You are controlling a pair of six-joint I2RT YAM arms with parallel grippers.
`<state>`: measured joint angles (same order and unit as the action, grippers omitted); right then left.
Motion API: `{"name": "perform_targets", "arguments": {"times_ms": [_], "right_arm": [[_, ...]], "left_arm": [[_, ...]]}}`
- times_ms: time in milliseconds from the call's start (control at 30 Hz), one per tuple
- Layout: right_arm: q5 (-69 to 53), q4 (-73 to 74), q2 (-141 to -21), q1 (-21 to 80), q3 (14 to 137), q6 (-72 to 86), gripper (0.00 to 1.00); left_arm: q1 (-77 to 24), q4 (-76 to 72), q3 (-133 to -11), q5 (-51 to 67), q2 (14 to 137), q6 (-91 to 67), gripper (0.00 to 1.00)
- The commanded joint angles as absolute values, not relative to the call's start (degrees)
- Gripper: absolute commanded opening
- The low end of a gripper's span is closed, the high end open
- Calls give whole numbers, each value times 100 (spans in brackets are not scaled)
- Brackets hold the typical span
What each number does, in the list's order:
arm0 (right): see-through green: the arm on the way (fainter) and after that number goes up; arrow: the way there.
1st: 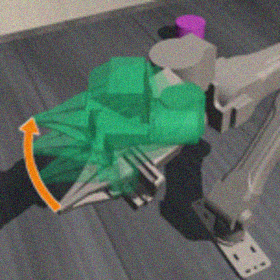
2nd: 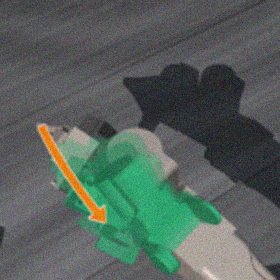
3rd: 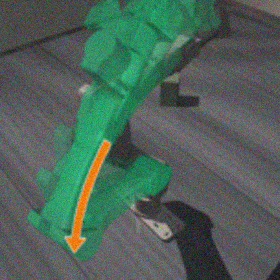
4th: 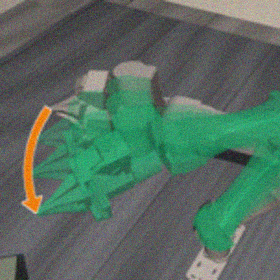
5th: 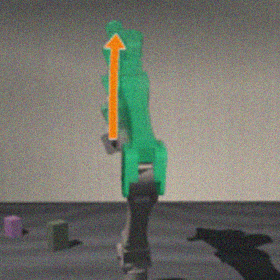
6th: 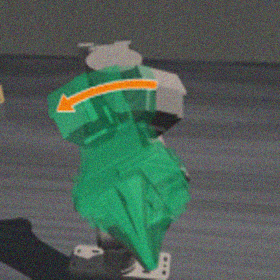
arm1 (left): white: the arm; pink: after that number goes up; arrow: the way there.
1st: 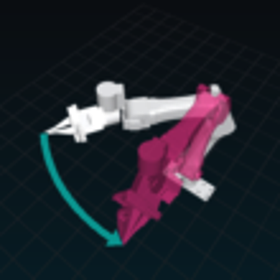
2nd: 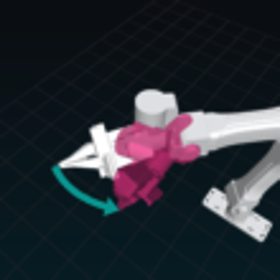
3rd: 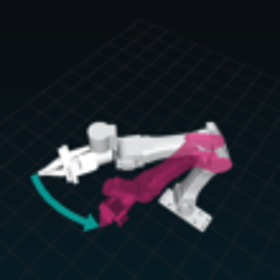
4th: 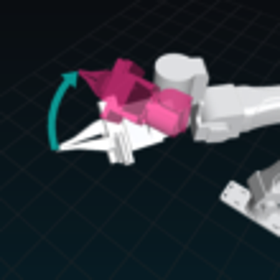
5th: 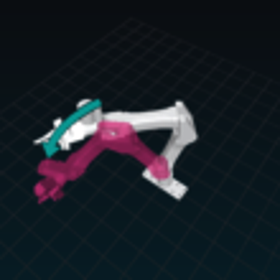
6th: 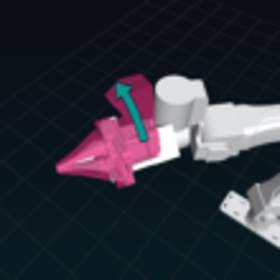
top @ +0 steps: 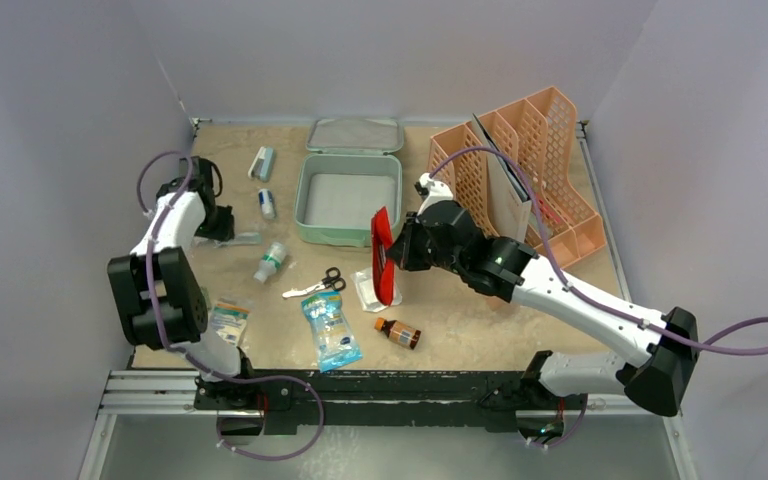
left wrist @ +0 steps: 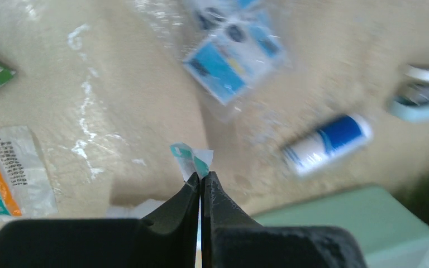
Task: Organize the medicine kit
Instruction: Pick up the medical item at the center of the board, then place the medical item at the medicine pouch.
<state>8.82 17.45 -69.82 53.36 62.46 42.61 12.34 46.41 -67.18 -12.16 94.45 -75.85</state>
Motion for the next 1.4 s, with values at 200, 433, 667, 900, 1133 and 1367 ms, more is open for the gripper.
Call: {"name": "perform_targets", "arguments": {"times_ms": [200,433,667,900,1133,1367], "right_arm": [[826,1928,-7186,5348,6632,4517,0],[792,1966,-7406,5329,6748,4630,0],[417,1712,-7749,5329,6847,4864,0],[240,1435,-7932,5331,6882,5015,0],[277,1107,-7897,5332,6885,5132,0],[334,970,-7745,5335,6816,5180,0]], "left_arm": [[1060,2421,-6491,1762,7445,-4761,0],[397,1952,-6330,4436,7112,-3855,0],[-102,1195,-5895,5660,6531,-3912,0],[-416,534,-5407,6105,6357,-4531,0],[-1173,249,-5043,5756,6340,-4773,0],[-1558,345,-4907,5340,6473,-4696,0]]}}
